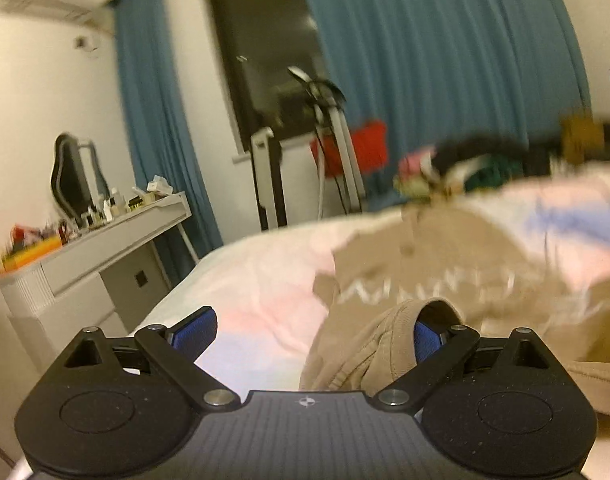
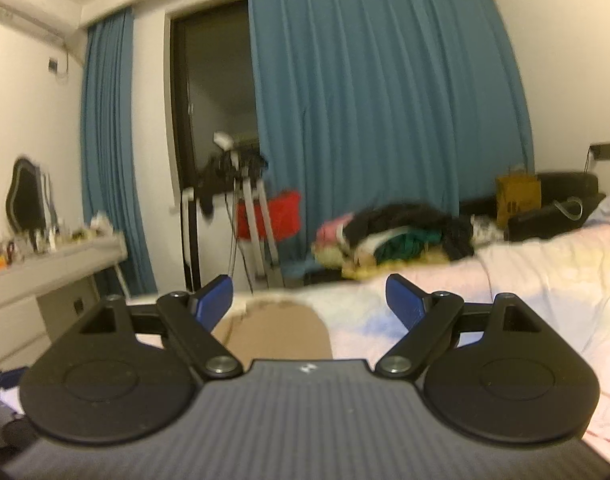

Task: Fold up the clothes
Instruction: 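Grasp the T-shirt hem with the left gripper while the right gripper holds another edge, then lift the T-shirt with both grippers and swing it out flat over the bed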

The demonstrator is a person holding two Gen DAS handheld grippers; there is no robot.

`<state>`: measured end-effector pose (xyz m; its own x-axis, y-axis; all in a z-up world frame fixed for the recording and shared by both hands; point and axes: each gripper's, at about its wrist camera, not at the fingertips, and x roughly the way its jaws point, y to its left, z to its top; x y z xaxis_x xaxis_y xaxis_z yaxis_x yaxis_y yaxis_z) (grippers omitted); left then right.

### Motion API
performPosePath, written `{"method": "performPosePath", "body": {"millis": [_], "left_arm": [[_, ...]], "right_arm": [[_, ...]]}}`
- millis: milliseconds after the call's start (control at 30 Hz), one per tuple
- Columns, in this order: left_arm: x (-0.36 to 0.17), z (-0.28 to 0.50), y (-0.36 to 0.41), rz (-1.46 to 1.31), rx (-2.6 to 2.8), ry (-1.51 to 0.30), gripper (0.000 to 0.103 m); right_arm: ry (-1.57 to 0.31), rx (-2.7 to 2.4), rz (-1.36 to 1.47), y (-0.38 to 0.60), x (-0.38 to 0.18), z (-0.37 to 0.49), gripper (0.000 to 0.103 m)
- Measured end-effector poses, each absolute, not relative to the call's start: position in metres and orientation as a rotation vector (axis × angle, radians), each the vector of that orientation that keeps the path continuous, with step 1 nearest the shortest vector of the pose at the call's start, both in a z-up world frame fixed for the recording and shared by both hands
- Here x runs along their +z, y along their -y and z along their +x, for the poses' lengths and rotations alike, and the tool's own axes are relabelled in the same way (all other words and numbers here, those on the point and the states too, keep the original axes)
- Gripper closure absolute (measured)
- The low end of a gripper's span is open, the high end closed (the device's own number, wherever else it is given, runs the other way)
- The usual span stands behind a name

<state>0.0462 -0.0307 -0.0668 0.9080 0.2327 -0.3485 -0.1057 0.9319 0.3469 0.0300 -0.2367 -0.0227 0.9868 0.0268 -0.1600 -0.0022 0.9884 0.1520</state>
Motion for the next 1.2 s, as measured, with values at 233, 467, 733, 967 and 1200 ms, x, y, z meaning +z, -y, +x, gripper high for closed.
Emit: {"method": "performPosePath", "body": {"millis": [233,467,733,967,1200], "left_arm": [[-0.07,0.053,0.021,0.299,0.269,-0.43,0.004],[-0.041,0.034,-0.006,0.112,0.331,-0.318,0.004],[-0.032,0.022,-0.006,0.097,0.301,-0.32,0.004],[-0.036,0.024,0.003,0.15,0.279,-0.334,0.004],[-0.025,0.016,-0.023,0.03,0.388,-0.283,0.003]], "right_arm": [[-0.535,0.355,-0.057,0.182,-0.064,0.036,0.018],[-0.616,0.169,-0.343,0.143,-0.095,0.055,0.018],[-0.321,0.015,0.127,0.214,-0.048,0.03,0.018],[-0.376,-0.12,0.125,0.228,-0.057,0.036,0.018],[-0.574,-0.195,0.157,0.244,-0.085,0.056,0.018]]}}
